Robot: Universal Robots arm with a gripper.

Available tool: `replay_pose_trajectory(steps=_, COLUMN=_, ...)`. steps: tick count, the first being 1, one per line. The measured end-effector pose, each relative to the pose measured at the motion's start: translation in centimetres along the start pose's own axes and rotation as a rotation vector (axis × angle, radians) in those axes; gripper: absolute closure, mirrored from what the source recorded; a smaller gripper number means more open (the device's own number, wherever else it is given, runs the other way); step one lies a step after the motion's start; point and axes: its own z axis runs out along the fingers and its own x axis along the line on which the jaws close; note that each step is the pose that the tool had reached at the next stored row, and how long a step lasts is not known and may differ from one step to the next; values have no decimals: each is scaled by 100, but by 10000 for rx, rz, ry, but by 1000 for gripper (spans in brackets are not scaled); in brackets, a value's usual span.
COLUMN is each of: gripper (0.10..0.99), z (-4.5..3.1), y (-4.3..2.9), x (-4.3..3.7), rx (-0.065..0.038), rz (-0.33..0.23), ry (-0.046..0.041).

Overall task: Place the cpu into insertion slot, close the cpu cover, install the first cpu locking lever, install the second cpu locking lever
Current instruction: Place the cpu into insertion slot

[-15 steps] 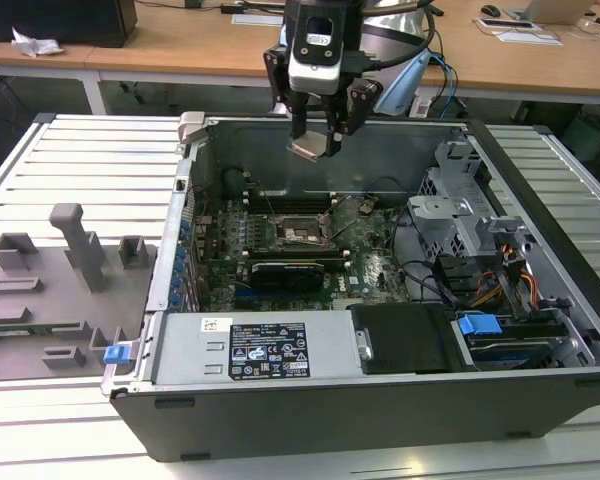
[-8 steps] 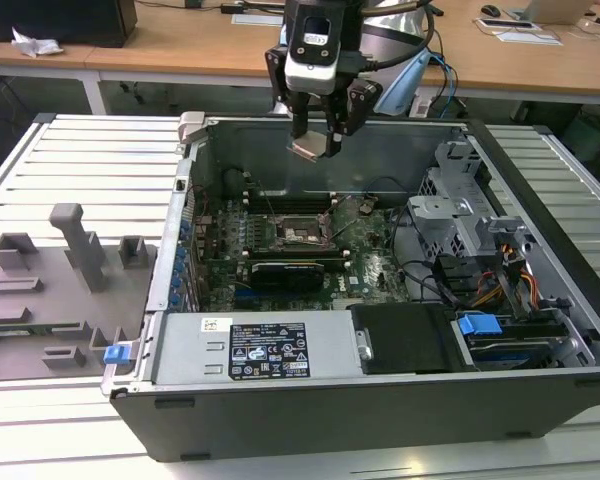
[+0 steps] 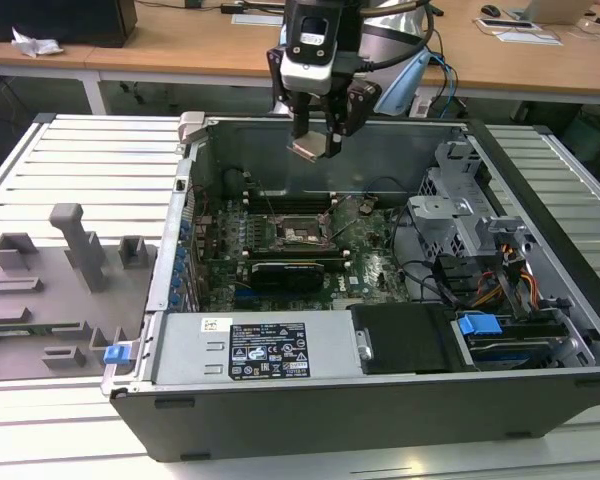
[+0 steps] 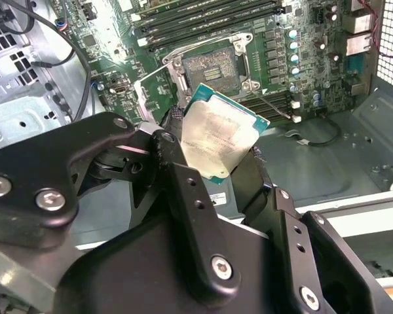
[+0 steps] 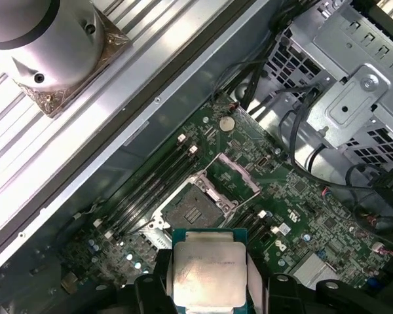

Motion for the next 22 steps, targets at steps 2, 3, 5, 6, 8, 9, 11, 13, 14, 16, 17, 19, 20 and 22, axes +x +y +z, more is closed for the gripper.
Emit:
replay_pose_trajectory(steps=2, gripper=545, z=1, y=0, x=0, rx=-3, rz=138, ry=-13)
replay_pose_trajectory(steps=3, gripper=545, z=1, y=0, x=0, rx=-4, rz=237, ry=-21)
replay_pose_trajectory(steps=5, gripper=545, z=2, y=0, x=0, rx=-6, rz=335, ry=-31)
replay_pose_trajectory(steps=6, gripper=545, z=2, y=0, x=0, rx=-8, rz=422, ry=-38)
replay_pose_trajectory(steps=8, gripper=545, z=3, y=0, x=0, rx=-11, rz=571, ry=-52)
replay_pose_trajectory(steps=9, gripper=545, z=3, y=0, x=0, rx=-12, rz=644, ry=-58)
replay_pose_trajectory(steps=11, gripper=545, z=3, y=0, x=0, rx=-14, rz=763, ry=-68)
replay_pose_trajectory(steps=13, gripper=545, z=4, y=0, x=0, rx=-18, rz=892, ry=-80)
replay_pose_trajectory(steps=14, gripper=545, z=4, y=0, x=0, rx=-18, rz=944, ry=-85)
replay_pose_trajectory(steps=16, gripper=545, z=4, y=0, x=0, rx=-20, rz=1052, ry=-94)
replay_pose_trajectory(steps=17, gripper=545, z=4, y=-1, x=0, rx=-21, rz=1096, ry=-98)
replay_pose_trajectory(steps=19, gripper=545, z=4, y=0, x=0, rx=-25, rz=1282, ry=-115)
replay_pose_trajectory(steps=20, gripper=545, z=4, y=0, x=0, rx=-26, rz=1359, ry=-122)
replay_pose_trajectory(steps=22, gripper=545, z=5, y=0, x=0, rx=-29, rz=1507, ry=-135)
